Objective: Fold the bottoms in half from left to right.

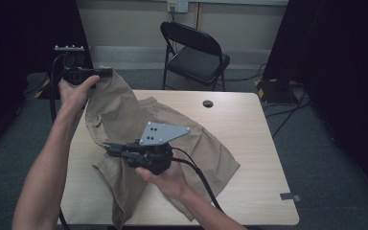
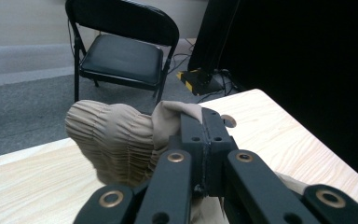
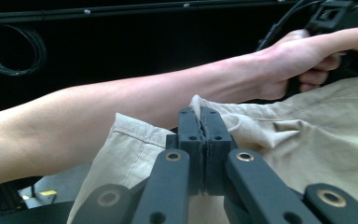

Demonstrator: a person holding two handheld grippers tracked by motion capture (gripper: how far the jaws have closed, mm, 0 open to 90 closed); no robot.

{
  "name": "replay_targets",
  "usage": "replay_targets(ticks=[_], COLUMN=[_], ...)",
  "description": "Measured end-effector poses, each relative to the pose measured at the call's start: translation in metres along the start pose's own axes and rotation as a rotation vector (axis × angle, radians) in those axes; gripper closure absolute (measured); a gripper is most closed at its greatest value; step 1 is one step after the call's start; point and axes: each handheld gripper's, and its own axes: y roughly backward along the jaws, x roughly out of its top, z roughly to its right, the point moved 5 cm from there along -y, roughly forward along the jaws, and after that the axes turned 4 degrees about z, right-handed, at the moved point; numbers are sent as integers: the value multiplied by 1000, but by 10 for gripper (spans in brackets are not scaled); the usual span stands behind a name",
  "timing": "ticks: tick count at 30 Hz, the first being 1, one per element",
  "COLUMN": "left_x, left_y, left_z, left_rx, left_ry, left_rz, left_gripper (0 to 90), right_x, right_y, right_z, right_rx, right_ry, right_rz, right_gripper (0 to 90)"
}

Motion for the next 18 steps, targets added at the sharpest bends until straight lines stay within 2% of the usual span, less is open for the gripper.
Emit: replay_targets(ticks=[2, 3, 7, 8, 9, 12, 13, 18], left_x=[-3, -12, -29, -29, -34, -36, -38, -43], left_y=[-3, -12, -30, -30, -37, -43, -49, -63], left_z=[0, -2, -6, -6, -6, -3, -1, 0], left_rx=[6, 3, 10, 10, 10, 4, -3, -4], left_ry=[-2, 6, 32, 32, 43, 37, 33, 44], left_rz=[-10, -20, -48, -48, -54, -57, -57, -61], left_gripper=[900, 900, 900, 900, 900, 900, 900, 899], right_x=[-1, -6, -19, -21, -22, -25, -28, -34], right_y=[3, 8, 23, 27, 31, 41, 51, 74], right_z=[2, 8, 17, 19, 21, 26, 30, 43], right_rx=[-7, -24, -56, -64, -73, -92, -109, -157], right_ry=[-2, -9, -27, -28, -31, -28, -20, -24], right_rz=[-3, -13, -29, -30, -34, -35, -38, -39], right_gripper=[889, 889, 889, 889, 889, 889, 889, 888])
